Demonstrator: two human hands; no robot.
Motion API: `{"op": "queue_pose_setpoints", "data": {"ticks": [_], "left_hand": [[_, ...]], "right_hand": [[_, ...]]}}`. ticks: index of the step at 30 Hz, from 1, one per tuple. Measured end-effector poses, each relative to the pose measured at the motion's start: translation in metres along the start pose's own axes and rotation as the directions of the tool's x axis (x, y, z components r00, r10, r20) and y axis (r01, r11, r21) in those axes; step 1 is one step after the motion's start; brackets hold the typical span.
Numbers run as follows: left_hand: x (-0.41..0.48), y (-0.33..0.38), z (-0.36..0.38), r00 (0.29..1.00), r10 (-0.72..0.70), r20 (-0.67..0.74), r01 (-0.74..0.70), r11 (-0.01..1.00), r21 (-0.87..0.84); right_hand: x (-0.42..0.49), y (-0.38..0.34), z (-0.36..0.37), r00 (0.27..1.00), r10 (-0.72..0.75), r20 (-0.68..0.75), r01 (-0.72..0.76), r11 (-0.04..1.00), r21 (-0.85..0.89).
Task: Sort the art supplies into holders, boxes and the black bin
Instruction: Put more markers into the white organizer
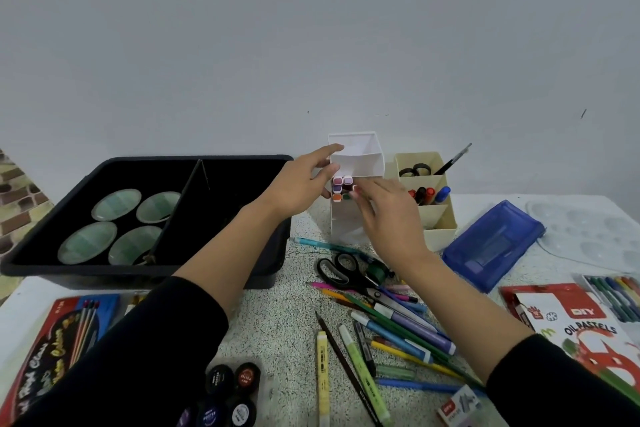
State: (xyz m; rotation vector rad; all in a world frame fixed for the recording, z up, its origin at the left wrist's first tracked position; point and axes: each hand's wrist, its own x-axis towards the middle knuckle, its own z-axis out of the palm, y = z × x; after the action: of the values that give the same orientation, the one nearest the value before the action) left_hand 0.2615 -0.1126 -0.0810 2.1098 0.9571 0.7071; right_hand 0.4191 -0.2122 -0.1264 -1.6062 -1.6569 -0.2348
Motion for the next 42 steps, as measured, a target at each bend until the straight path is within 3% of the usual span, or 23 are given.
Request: {"op": "queue_pose_setpoints", "data": {"ticks": [3, 6, 10, 16, 22, 31, 38, 42], "left_hand": [[0.000, -0.001, 0.001, 1.000, 0.005, -0.007, -0.005, 1.000, -0.004], [0.000, -0.003, 0.002, 1.000, 0.009, -0.007, -0.010, 1.000, -0.018], [0.000, -0.002, 0.002, 1.000, -0.001, -0.012, 0.001, 0.999, -0.041], [-0.001, -0.003, 0.004, 1.000, -0.010, -0.009, 0.009, 0.998, -0.066], [-0.001, -0.001, 0.003, 1.000, -0.011, -0.013, 0.011, 0.999, -0.052], [-0.001, 0.000, 0.002, 1.000, -0.012, -0.009, 0.012, 0.999, -0.047], [-0.002, 0.001, 0.001, 1.000, -0.012, 0.009, 0.012, 0.999, -0.031], [-0.003, 0.003, 0.000, 1.000, -0.005, 0.019, 0.006, 1.000, -0.012]], "right_hand": [[0.000, 0.000, -0.002, 1.000, 0.022, 0.014, -0.023, 0.998, 0.061], [0.004, -0.006, -0.003, 0.990, 0.137, 0.028, -0.140, 0.971, 0.192], [0.009, -0.007, 0.001, 0.977, 0.211, 0.043, -0.215, 0.961, 0.175], [0.011, -0.009, 0.002, 0.986, 0.165, 0.012, -0.165, 0.984, 0.067], [0.006, -0.015, -0.003, 0.981, 0.133, -0.141, -0.114, 0.985, 0.132], [0.012, -0.012, 0.003, 0.988, 0.128, -0.083, -0.120, 0.988, 0.101], [0.011, -0.006, 0.003, 0.994, 0.029, 0.103, -0.014, 0.991, -0.136], [-0.001, -0.001, 0.001, 0.990, 0.037, 0.139, -0.032, 0.999, -0.040]]}}
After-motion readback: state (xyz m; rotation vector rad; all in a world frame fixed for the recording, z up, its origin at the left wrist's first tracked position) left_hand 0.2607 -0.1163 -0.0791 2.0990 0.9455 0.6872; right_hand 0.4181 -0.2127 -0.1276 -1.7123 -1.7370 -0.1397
